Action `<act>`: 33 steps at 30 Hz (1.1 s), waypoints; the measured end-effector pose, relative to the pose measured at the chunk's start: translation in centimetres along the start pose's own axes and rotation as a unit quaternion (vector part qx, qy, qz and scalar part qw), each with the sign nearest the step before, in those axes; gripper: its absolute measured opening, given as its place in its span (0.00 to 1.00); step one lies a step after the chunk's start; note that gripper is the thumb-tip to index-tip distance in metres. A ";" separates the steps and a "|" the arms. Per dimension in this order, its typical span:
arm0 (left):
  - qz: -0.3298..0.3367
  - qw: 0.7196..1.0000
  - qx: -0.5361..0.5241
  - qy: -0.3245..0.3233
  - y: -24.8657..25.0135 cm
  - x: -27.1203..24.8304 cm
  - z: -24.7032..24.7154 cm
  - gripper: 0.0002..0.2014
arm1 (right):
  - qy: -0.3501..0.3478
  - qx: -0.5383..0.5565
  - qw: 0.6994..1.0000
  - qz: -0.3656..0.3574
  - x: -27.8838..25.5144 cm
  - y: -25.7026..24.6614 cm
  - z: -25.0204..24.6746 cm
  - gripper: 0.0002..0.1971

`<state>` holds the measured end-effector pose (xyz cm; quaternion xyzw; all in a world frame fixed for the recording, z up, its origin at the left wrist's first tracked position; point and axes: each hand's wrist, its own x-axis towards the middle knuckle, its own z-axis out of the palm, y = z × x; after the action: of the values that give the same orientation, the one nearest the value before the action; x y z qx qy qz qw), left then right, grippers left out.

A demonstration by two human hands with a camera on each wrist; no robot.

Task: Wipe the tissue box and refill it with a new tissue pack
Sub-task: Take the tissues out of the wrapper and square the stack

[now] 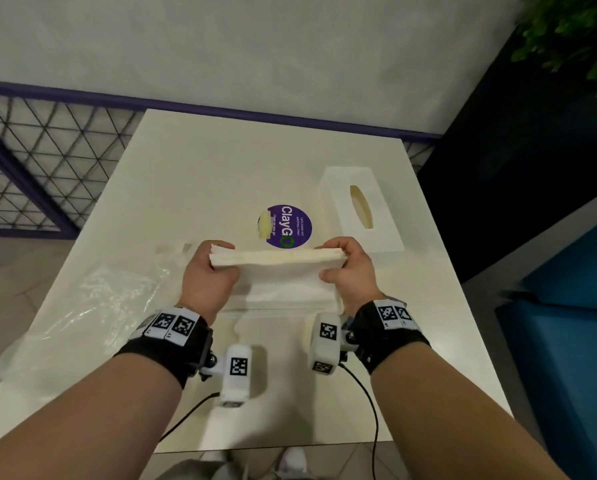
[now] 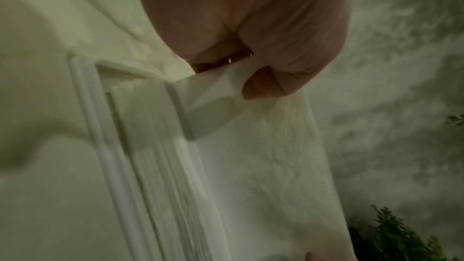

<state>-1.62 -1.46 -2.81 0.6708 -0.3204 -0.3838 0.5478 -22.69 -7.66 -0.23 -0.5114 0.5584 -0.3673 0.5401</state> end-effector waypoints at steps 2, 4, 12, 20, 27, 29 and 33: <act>-0.004 1.000 -0.003 0.011 -0.5 -0.1 0.3 0.17 | 0.005 -0.002 1.000 0.004 0.4 0.6 0.2 0.30; 0.002 1.000 0.012 0.015 -0.9 0.0 0.6 0.20 | 0.004 -0.005 1.000 0.000 0.7 0.8 0.4 0.31; 0.019 0.994 0.112 -0.004 -1.2 0.5 -0.1 0.13 | 0.013 -0.103 0.994 -0.022 1.6 1.5 0.3 0.18; -0.046 0.991 0.120 -0.028 -0.5 1.9 -1.9 0.20 | 0.014 -0.062 0.995 0.083 2.9 0.2 -1.1 0.37; -0.054 0.988 0.144 -0.033 -1.7 1.8 -1.7 0.19 | 0.031 -0.083 0.990 0.109 2.6 1.6 -0.9 0.37; -0.048 0.986 0.155 -0.031 -1.9 1.8 -1.7 0.19 | 0.032 -0.092 0.989 0.110 2.6 1.9 -0.8 0.36; -0.037 0.975 0.217 -0.014 -2.1 2.0 -1.7 0.21 | 0.028 -0.148 0.983 0.107 2.8 2.2 -0.8 0.36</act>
<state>0.87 -1.90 -5.02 0.7797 -0.3784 -0.3347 0.3700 -23.54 -9.99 -2.88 -0.5123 0.6729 -0.2349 0.4792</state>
